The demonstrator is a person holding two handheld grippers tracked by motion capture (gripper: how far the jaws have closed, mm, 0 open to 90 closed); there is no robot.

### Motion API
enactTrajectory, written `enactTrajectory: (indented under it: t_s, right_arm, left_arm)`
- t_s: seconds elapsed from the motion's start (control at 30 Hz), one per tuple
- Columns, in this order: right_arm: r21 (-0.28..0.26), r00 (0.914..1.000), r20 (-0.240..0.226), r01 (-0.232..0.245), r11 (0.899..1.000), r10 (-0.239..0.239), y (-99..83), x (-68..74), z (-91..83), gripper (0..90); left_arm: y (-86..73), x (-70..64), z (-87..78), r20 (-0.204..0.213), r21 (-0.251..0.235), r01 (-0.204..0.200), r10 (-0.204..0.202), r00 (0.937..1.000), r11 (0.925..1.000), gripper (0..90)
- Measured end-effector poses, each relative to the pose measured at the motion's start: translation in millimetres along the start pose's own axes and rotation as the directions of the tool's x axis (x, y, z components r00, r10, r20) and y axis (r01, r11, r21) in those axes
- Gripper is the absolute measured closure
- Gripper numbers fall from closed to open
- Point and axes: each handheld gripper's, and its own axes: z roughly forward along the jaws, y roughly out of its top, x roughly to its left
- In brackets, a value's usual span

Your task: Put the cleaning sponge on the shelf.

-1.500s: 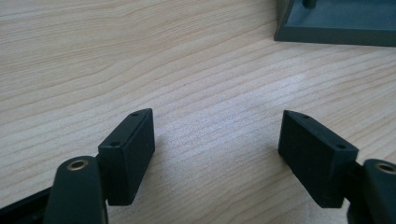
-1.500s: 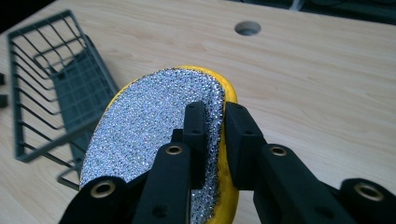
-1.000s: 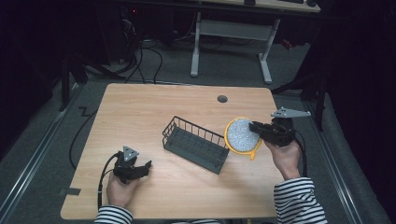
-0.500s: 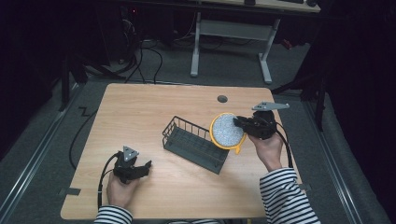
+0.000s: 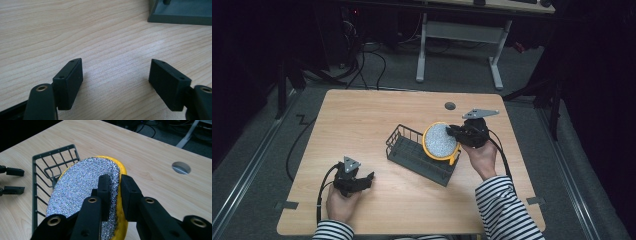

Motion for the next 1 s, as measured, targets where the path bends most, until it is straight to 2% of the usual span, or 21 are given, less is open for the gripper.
enactTrajectory:
  t_s: [0.33, 0.57, 1.0]
  right_arm:
    - [0.014, 0.9997, -0.008, 0.023, 1.0, -0.023, -3.5, 9.7, 21.0, 78.2]
    - [0.008, 0.9995, -0.014, 0.028, 1.0, -0.028, -4.9, 13.6, 24.1, 77.7]
    - [0.025, 0.9968, -0.007, 0.079, 0.997, -0.079, -7.7, 23.4, 25.0, 76.4]
  left_arm:
    - [0.0, -0.1, 0.0, 0.0, 0.0, 0.001, -0.001, 1.0, 1.0, 27.8]
    - [0.0, -0.1, 0.0, 0.0, 0.0, 0.001, -0.001, 1.0, 1.0, 27.8]
    - [0.0, 0.0, 0.0, 0.0, 0.0, 0.001, -0.001, 1.0, 1.0, 27.8]
